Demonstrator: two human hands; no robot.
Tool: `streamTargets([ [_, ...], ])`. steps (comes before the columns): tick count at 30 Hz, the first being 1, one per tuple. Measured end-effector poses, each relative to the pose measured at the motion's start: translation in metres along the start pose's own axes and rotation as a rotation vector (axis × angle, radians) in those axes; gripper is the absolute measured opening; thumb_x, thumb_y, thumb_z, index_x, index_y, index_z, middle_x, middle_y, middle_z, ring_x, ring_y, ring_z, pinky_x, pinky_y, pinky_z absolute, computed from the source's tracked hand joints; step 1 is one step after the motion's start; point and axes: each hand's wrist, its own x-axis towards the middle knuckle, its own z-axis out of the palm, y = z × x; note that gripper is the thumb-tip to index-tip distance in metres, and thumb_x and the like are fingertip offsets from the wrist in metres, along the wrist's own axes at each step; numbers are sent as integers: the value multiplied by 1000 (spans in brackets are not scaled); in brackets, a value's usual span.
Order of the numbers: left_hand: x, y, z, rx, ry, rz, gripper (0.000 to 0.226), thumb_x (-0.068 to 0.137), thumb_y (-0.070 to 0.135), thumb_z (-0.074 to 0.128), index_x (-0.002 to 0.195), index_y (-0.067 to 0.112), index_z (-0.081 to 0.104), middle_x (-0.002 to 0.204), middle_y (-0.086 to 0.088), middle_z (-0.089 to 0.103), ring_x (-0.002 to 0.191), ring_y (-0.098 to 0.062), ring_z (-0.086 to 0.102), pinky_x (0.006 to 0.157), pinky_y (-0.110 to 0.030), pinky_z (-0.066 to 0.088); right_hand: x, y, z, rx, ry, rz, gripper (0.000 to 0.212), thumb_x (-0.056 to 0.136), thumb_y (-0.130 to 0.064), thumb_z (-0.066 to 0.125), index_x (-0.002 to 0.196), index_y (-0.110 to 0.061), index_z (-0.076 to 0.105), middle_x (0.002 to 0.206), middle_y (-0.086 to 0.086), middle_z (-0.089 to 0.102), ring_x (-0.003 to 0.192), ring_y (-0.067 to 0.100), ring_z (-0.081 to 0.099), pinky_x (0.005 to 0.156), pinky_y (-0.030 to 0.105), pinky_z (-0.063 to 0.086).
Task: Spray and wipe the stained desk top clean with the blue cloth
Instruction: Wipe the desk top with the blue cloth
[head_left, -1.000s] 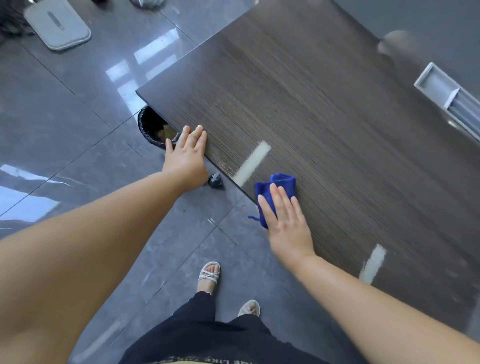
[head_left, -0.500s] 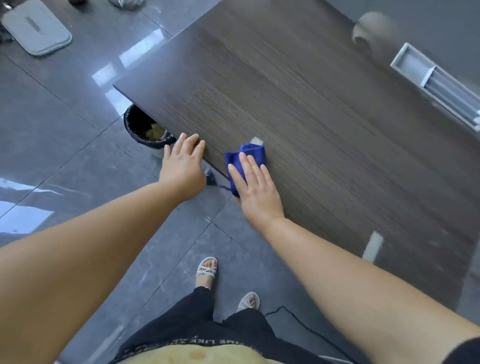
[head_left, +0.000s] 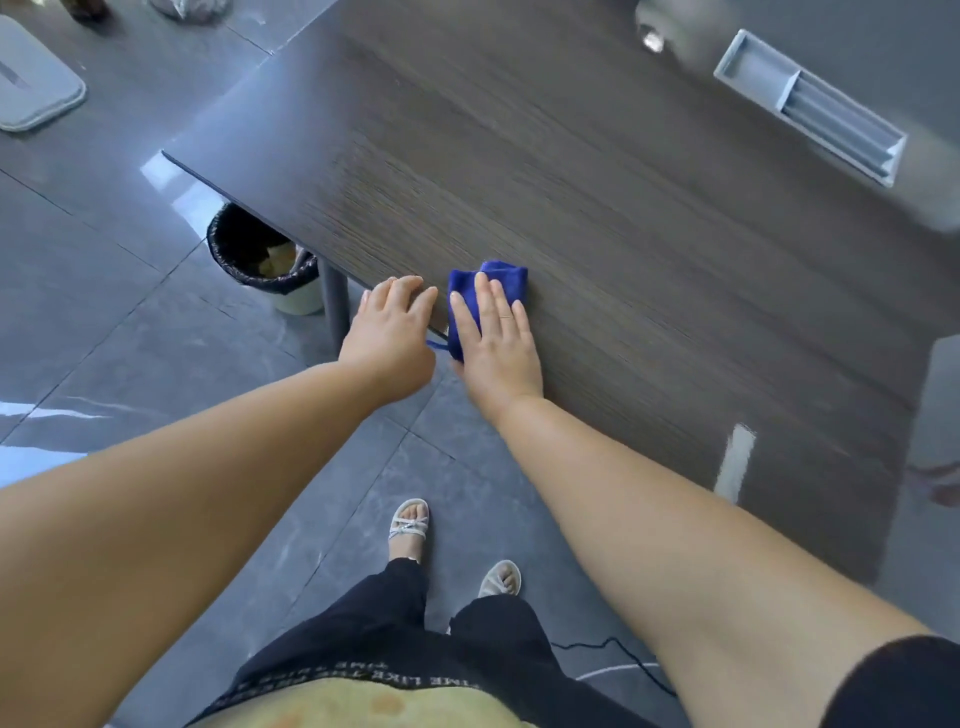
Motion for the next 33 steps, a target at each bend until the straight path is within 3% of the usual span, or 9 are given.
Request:
streamTargets([
  [1,-2,4,0,4,7,13,63,84,11,50,144,11,30,152,-7,23,141,-27,14,115,-38,18,-3,6,-1,3,9,-21,75,94,-39,49,152,-17,6,158,15,-1,146,26,3,117,39,5],
  [3,-8,16,4,16,-8,39,60,85,12,51,142,10,34,150,-7,26,139,-26,16,114,-35,17,-25,29,5,-19,113,-68,78,82,-39,66,147,-15,30,153,18,26,140,29,29,113,41,25],
  [5,-14,31,10,42,-67,67,59,86,13,50,142,10,33,151,-7,22,140,-26,13,115,-35,17,-65,65,18,-9,145,-80,70,80,-38,64,141,-15,38,145,19,41,132,31,42,106,44,36],
  [8,-24,55,24,147,-154,167,64,87,16,47,146,11,24,153,-8,14,141,-29,6,116,-38,13,-142,128,35,-50,203,-70,62,86,-35,50,142,-14,30,145,21,40,135,31,35,110,43,29],
  [12,-32,85,39,284,-161,326,65,88,19,47,147,13,22,153,-8,14,140,-31,10,116,-38,7,-215,185,44,-66,149,26,90,68,-22,83,141,-12,31,145,21,35,133,32,31,109,43,23],
  [20,-40,110,56,312,-234,203,77,87,26,54,150,14,10,155,-8,4,143,-32,-4,117,-43,6,-137,106,39,24,223,176,85,61,-33,85,136,-11,50,142,20,45,129,34,46,103,48,37],
  [26,-41,133,56,182,-179,135,62,86,20,55,142,12,31,149,-8,22,138,-30,13,109,-42,29,-181,156,43,20,241,-12,81,68,-26,81,139,-14,45,143,18,43,131,31,44,107,44,34],
  [30,-46,168,70,240,-217,284,60,88,24,51,144,19,29,147,-6,25,134,-31,20,107,-41,31,-278,235,61,-73,227,44,93,63,-17,85,140,-13,34,146,17,34,133,31,33,110,42,21],
  [33,-51,188,83,304,-225,332,59,88,28,51,143,23,30,146,-5,24,134,-30,22,109,-42,24,-307,253,64,-66,217,176,98,60,-17,88,140,-12,32,144,20,35,130,35,37,109,45,28],
])
